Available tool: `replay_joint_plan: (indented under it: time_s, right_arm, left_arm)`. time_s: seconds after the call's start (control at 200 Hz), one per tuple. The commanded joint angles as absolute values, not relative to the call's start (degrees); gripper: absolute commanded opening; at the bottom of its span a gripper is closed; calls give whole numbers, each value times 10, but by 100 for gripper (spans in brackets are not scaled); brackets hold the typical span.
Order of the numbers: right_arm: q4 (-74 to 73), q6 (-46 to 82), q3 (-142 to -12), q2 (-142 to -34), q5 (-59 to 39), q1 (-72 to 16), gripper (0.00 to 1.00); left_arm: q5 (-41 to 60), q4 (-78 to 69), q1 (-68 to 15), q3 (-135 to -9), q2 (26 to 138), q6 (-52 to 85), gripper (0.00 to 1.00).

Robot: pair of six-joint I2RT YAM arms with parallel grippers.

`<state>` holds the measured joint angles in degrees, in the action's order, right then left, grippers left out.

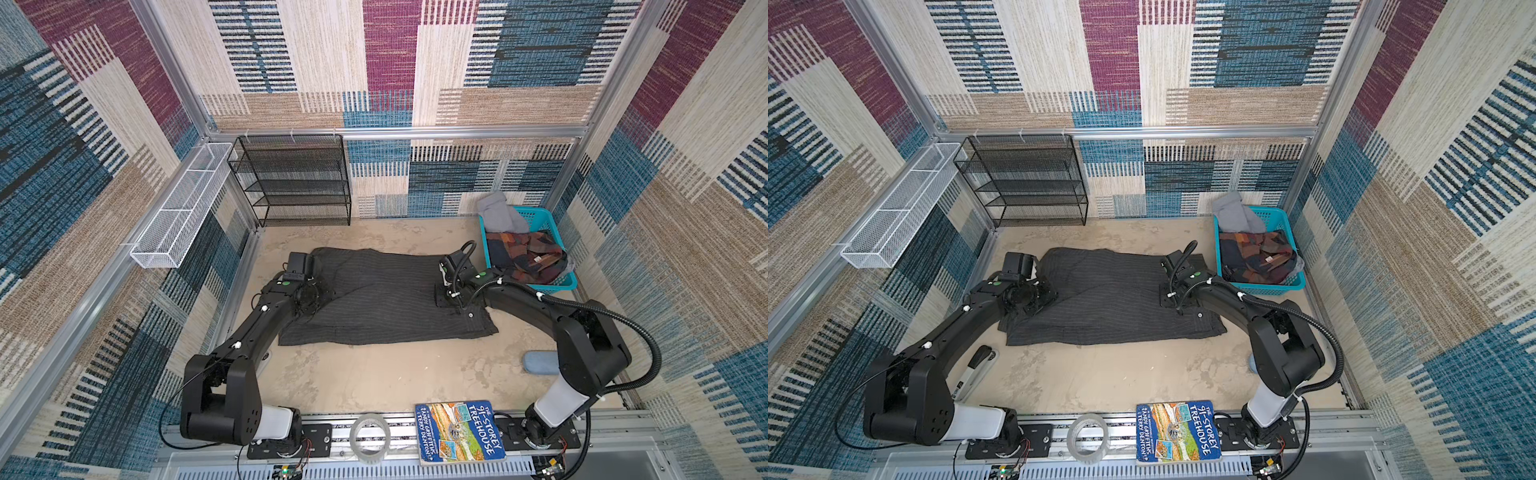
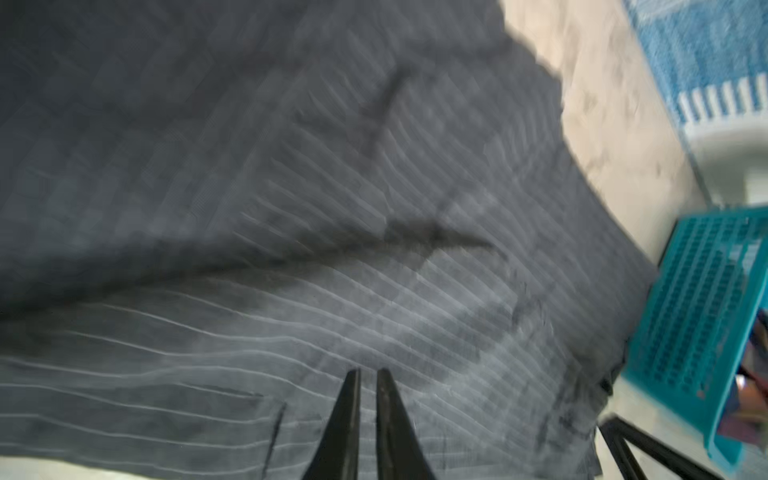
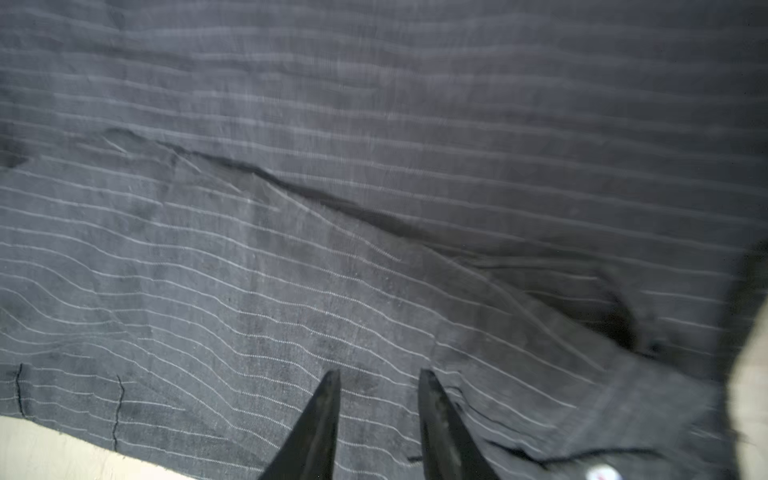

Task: Fold and stack the long sleeve shirts

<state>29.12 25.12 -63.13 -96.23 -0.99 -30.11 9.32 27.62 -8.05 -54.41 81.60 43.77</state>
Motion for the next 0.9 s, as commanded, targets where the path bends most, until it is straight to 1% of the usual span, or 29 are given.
replay_joint_plan:
  time_s: [0.0, 0.13, 0.32, 0.461, 0.666, 0.736, 0.896]
  right_arm:
    - [226, 275, -604, -973, -25, -298, 34]
    - [207, 281, -574, -986, -21, -275, 34]
    - [204, 279, -551, -985, -9, -254, 34]
    - [211, 275, -542, -981, -2, -242, 34]
    - [243, 269, -556, -964, -9, -238, 35]
    - [262, 264, -573, -949, -13, -239, 37]
    - [302, 237, -660, -931, -5, -238, 42]
  left_arm:
    - [98, 245, -86, -517, 840, 471, 12]
    - [77, 227, -84, -500, 884, 485, 11]
    - [23, 228, -78, -507, 925, 494, 10]
    - [22, 235, -52, -502, 941, 506, 9]
    - [43, 232, 5, -480, 925, 511, 9]
    - [57, 246, 12, -488, 905, 508, 10]
    - [72, 301, 12, -532, 843, 491, 15]
